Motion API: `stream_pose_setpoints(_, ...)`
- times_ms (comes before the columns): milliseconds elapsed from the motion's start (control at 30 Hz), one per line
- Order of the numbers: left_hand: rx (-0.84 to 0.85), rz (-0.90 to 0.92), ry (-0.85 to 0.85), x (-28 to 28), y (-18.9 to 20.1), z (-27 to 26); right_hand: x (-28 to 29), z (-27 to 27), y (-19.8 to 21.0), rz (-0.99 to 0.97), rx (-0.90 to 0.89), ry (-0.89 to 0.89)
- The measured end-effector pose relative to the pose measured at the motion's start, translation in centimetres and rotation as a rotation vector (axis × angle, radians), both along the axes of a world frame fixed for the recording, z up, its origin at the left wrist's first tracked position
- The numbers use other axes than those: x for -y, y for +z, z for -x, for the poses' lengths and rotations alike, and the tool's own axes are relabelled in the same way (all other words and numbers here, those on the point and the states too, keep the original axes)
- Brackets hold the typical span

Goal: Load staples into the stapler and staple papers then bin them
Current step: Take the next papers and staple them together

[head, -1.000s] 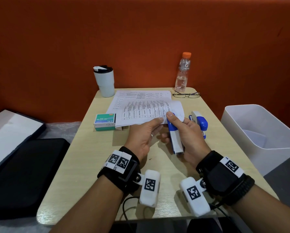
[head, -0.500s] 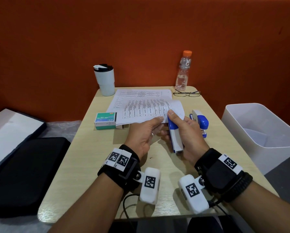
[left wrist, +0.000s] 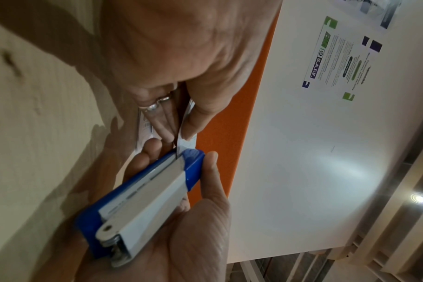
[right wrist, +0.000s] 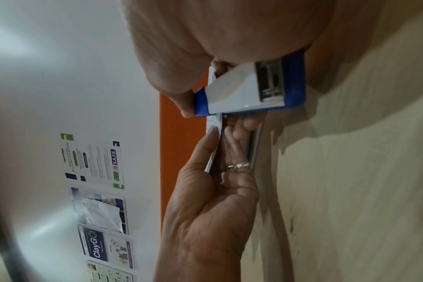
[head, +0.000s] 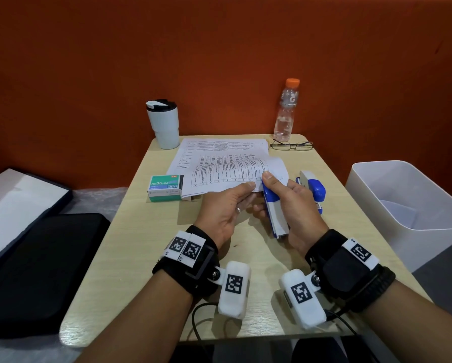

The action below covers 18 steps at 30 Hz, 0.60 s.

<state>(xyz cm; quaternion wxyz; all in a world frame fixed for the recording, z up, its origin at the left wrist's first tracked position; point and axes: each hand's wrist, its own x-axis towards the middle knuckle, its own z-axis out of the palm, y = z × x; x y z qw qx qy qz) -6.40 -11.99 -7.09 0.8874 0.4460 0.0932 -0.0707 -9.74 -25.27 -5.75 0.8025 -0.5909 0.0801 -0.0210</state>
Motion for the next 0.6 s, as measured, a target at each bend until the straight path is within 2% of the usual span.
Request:
stream_pose_setpoints(400,0.071,0.010,0.017,-0.1,0.2,0.1,-0.1,0.6,0.6,0.041,-0.023,0.027)
stream_pose_setpoints(600,0.095,-0.001,-0.008,-0.2,0.2,0.2,0.7,1.0,1.3,-0.070,-0.060,0.084)
